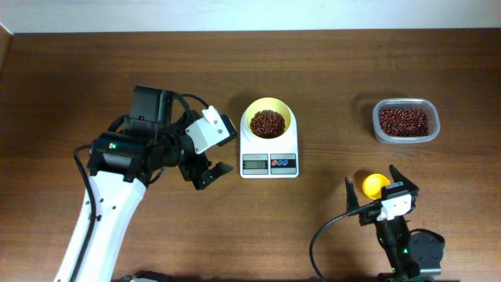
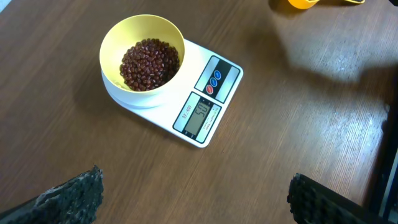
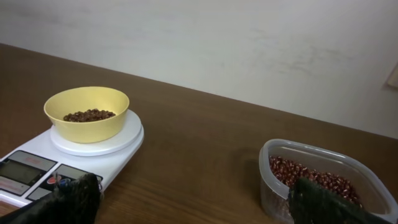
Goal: Scoop item into bowl and weigh 50g on scale
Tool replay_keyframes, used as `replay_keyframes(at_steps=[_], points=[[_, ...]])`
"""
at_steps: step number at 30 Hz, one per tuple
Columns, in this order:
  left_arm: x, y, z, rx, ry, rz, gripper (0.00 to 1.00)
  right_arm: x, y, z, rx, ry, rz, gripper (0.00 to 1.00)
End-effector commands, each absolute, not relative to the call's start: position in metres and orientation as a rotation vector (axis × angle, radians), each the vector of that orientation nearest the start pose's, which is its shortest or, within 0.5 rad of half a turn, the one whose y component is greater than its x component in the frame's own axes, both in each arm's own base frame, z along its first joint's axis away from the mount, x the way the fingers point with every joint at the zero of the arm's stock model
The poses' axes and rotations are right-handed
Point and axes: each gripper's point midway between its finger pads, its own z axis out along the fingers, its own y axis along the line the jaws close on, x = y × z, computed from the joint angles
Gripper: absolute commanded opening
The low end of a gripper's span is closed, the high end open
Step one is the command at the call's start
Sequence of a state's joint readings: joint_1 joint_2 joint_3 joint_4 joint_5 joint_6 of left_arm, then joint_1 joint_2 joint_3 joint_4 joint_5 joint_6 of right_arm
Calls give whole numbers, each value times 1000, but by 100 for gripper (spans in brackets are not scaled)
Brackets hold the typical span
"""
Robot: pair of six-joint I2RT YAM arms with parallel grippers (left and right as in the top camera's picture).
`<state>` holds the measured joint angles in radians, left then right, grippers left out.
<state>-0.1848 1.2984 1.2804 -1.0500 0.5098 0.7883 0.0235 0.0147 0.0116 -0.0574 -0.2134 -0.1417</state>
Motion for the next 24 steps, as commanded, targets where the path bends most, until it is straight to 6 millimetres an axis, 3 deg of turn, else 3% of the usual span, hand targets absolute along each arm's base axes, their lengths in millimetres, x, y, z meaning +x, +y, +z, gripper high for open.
replay_keyframes(at_steps=[1,21,24], points=[[280,-141,227,1301,2120,-457,99,242,42,159,-279,1612,96,99],[280,-141,227,1301,2122,-458,99,242,42,160,-280,1608,95,99],[266,-138,220,1310,2185,-497,99,242,42,160,-279,1608,95,99]])
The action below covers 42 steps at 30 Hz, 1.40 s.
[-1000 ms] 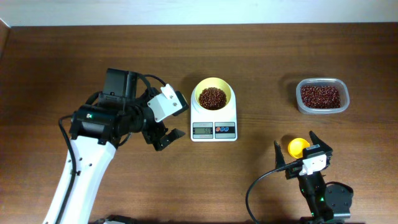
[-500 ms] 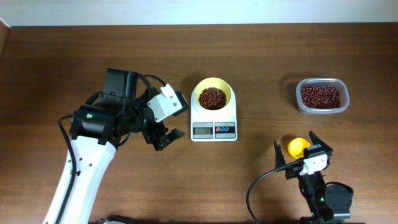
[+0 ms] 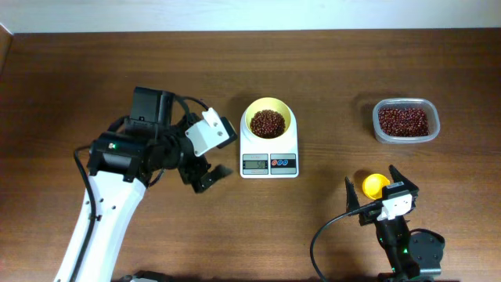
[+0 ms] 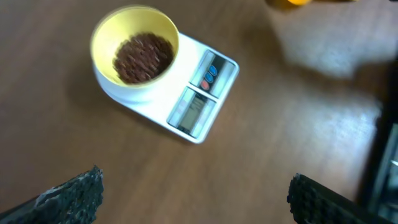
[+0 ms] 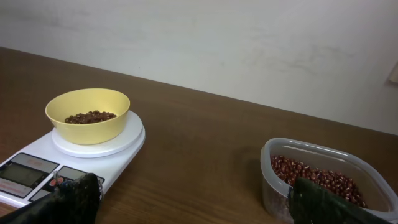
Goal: Scoop item into bowl and weigh 50g on scale
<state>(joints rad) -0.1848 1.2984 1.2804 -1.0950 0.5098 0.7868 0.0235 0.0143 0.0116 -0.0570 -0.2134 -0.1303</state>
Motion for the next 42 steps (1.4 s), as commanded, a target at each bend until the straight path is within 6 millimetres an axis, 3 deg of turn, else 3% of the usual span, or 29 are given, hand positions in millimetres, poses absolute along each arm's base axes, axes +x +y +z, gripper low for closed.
replay_keyframes(at_steps=[1,27,30,34,42], points=[[266,-138,220,1310,2183,-496,99,242,42,160,-280,1608,95,99],[267,-139,219,1310,2183,-503,99,242,42,160,-279,1608,95,99],[273,-149,229,1305,2107,-544,99,242,42,160,-280,1608,95,99],[295,-152,243,1222,2050,-498,99,242,42,160,-279,1608,95,99],[296,-152,264,1152,1979,-467,99,242,42,160,-280,1608,95,99]])
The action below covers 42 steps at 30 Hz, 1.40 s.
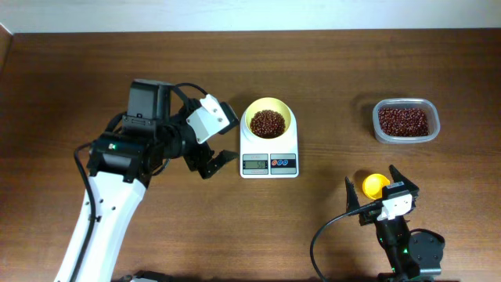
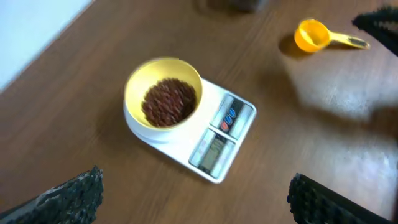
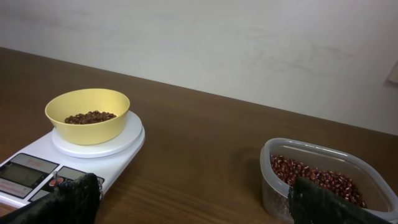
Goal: Scoop item into bowl and weigh 50g on scale
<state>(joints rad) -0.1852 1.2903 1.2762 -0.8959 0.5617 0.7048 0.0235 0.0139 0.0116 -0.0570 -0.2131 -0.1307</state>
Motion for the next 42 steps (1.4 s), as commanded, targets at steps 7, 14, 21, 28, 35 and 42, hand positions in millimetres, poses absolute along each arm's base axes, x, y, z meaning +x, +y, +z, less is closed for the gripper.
replay_keyframes(at_steps=[7,14,21,28,35,42], points=[[279,-135,245,809,1905,-423,99,242,42,160,-279,1608,95,99],[253,-93,199,407,1722,-398,99,242,42,160,-279,1608,95,99],[247,-52,193,228,1652,-224,99,242,42,160,-279,1608,95,99],[246,-29,178,124,1625,-144,99,242,42,160,-279,1608,95,99],[245,-23,166,104,1607,-123,99,242,42,160,-280,1608,95,99],[246,-7,160,32,1635,-50,99,242,42,160,-280,1608,95,99]])
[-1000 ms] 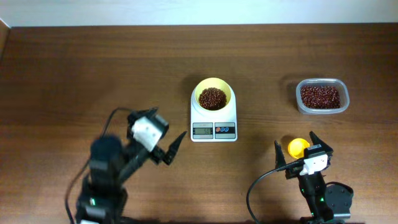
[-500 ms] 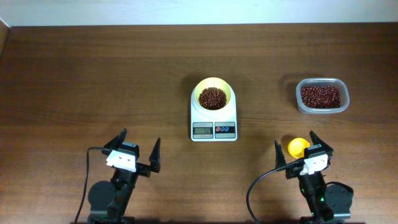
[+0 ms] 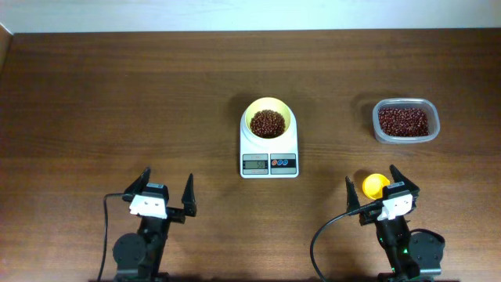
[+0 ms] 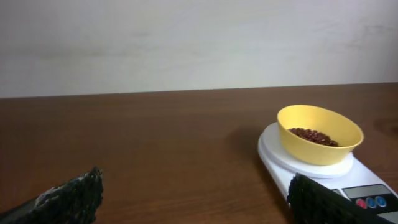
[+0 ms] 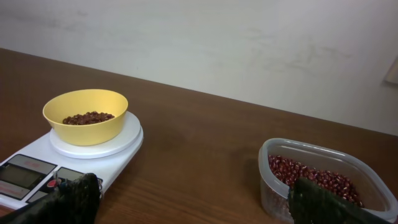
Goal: Scoop item into bowl and weigh 50g on scale
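A yellow bowl (image 3: 268,121) holding red beans stands on the white scale (image 3: 268,163) at the table's middle; the same bowl (image 4: 319,134) and bowl (image 5: 85,114) show in both wrist views. A clear tub of beans (image 3: 405,121) sits at the right, also seen as tub (image 5: 323,183). The yellow scoop (image 3: 374,184) lies just behind my right gripper (image 3: 380,193), which is open and empty. My left gripper (image 3: 163,193) rests open and empty at the front left, far from the scale.
The table's far edge meets a pale wall (image 4: 186,43). Both arm bases sit at the front edge, left base (image 3: 141,251) and right base (image 3: 415,249).
My left arm has gone from a raised pose beside the scale to its folded rest at the front left, gripper still open. The right arm, bowl, scale and scoop have not moved.
My left gripper hung open over the table left of the scale, looking down at the filled bowl, and shifted slightly across the earlier moments. Now it rests low at the front left. My right gripper stayed parked open by the scoop throughout.
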Tool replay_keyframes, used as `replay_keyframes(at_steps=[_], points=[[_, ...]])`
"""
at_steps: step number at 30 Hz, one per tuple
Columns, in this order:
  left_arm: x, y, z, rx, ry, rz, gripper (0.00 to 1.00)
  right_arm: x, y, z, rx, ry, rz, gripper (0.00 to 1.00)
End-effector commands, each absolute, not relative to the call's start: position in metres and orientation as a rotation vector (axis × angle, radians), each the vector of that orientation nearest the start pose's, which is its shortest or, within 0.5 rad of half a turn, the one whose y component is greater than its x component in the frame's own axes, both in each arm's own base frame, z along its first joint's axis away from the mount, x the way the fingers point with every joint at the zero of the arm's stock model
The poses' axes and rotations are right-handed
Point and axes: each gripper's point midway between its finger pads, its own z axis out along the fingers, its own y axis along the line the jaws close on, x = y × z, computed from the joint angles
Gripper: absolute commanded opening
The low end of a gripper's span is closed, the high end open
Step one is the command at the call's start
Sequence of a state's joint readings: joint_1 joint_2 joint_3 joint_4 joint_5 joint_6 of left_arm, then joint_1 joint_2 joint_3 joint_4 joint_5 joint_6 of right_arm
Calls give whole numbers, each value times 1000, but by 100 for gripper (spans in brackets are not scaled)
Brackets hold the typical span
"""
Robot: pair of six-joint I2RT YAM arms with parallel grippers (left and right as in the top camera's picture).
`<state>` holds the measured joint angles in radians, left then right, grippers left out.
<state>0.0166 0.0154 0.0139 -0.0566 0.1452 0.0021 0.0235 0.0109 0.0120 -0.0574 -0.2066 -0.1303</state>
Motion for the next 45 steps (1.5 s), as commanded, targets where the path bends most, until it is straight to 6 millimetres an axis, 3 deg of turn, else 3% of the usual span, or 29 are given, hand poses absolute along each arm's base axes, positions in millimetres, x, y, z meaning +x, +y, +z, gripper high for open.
replay_keyframes(at_steps=[1,5,45], points=[[246,-4,159,19,1638,-36,99,242,42,160,-279,1608,95,99],[246,5,156,-23,1650,9,99,242,42,160,-279,1608,95,99],[246,5,156,-23,1650,9,99,242,42,160,-280,1608,95,99]])
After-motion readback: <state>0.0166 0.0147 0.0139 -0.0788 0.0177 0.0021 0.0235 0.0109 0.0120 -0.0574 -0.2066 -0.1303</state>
